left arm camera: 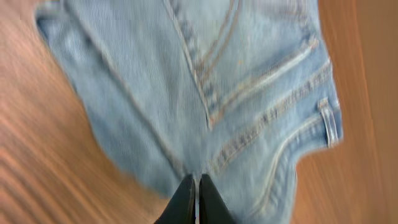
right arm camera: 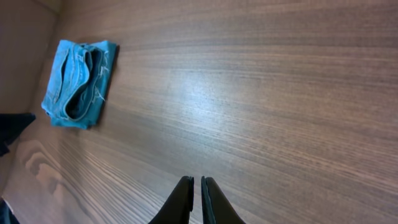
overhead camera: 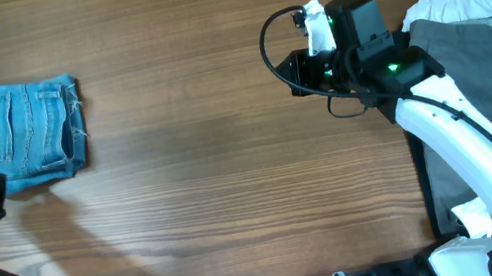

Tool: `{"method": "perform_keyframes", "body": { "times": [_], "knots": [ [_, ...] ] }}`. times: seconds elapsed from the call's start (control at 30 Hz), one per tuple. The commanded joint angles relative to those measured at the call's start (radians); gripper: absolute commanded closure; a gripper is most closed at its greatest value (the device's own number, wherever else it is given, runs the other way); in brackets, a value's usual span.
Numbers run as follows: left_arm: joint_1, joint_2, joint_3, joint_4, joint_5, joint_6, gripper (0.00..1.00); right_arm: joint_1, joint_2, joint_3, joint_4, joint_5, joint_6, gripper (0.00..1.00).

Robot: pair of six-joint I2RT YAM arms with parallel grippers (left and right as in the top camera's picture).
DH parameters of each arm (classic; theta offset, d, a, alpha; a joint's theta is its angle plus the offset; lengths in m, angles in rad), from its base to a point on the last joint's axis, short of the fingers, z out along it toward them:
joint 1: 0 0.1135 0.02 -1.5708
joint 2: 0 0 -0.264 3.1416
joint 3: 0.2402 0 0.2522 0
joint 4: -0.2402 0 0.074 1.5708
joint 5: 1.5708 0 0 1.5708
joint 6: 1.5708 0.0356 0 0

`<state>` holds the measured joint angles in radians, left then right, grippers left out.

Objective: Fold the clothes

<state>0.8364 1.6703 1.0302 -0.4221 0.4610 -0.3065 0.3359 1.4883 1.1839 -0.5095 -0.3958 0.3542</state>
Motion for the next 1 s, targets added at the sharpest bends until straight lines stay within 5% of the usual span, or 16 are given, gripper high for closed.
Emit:
{"method": "perform_keyframes", "body": {
  "times": [0.0, 0.23, 0.5, 0.6, 0.77, 0.97],
  "knots": [
    [-0.026, 0.108, 0.01, 0.067, -0.051, 0.022, 0.96, 0.003, 0.008, 0.002, 0.011, 0.04, -0.01, 0.9],
    [-0.092, 0.287, 0.01, 0.212, -0.05, 0.0, 0.96, 0.003, 0.008, 0.002, 0.012, 0.046, -0.01, 0.9],
    [-0.17, 0.307, 0.011, 0.41, 0.074, -0.098, 0.76, 0.003, 0.007, 0.002, 0.006, 0.053, -0.014, 0.85],
    [-0.174, 0.279, 0.013, 0.385, 0.135, -0.098, 0.73, 0.003, 0.006, 0.002, -0.018, 0.051, -0.014, 0.84],
    [-0.138, 0.143, 0.017, 0.227, 0.18, -0.098, 0.45, 0.003, -0.031, 0.002, -0.056, 0.052, -0.014, 0.8],
    [-0.109, -0.138, 0.024, 0.08, 0.382, 0.006, 0.43, 0.003, -0.153, 0.002, -0.053, 0.096, -0.041, 0.8]
  ]
}}
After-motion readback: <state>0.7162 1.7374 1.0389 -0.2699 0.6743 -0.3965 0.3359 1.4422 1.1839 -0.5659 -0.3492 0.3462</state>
